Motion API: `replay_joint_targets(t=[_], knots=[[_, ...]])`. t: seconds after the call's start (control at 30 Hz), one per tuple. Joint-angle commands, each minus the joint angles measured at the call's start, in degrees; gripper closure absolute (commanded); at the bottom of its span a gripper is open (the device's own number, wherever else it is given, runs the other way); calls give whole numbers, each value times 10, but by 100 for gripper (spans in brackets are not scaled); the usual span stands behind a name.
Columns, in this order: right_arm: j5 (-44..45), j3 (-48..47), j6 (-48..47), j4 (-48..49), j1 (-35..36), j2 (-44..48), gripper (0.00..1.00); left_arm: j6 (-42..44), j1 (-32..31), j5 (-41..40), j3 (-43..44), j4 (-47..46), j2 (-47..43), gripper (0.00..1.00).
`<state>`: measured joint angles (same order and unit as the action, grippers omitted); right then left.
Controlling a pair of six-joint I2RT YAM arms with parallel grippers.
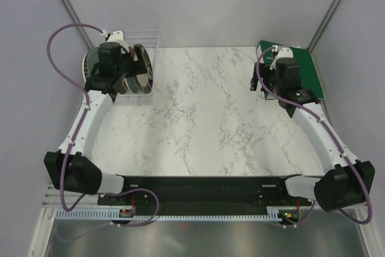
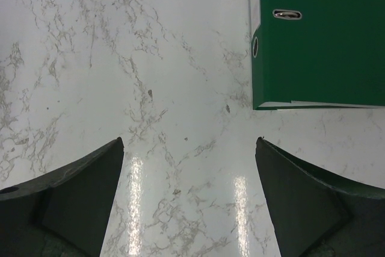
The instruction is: Unload the plates from the dish rack
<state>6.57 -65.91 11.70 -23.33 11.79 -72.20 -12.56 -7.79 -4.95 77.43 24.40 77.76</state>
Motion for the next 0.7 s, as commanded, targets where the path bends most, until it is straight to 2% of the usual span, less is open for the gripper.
replay_joint_targets(t=[0.0,0.23,0.33,0.43,0.5,0.53,0.63,0.67], knots=[[15,5,-7,20,0,-7,2,12,1,-5,52,-41,66,7],[13,2,-5,23,0,-25,2,23,1,-62,96,-68,163,8],[6,-2,-2,24,0,-27,2,24,0,-78,114,-75,193,13],[6,-3,1,24,0,-27,2,25,-1,-95,127,-81,221,25],[8,-4,2,25,0,-26,2,31,-3,-109,135,-81,237,45],[4,-4,3,26,1,-26,2,34,-4,-117,143,-81,247,63],[1,-4,6,25,1,-22,2,45,-7,-134,151,-87,261,76],[1,-4,6,24,0,-22,2,53,-7,-141,156,-78,276,73]])
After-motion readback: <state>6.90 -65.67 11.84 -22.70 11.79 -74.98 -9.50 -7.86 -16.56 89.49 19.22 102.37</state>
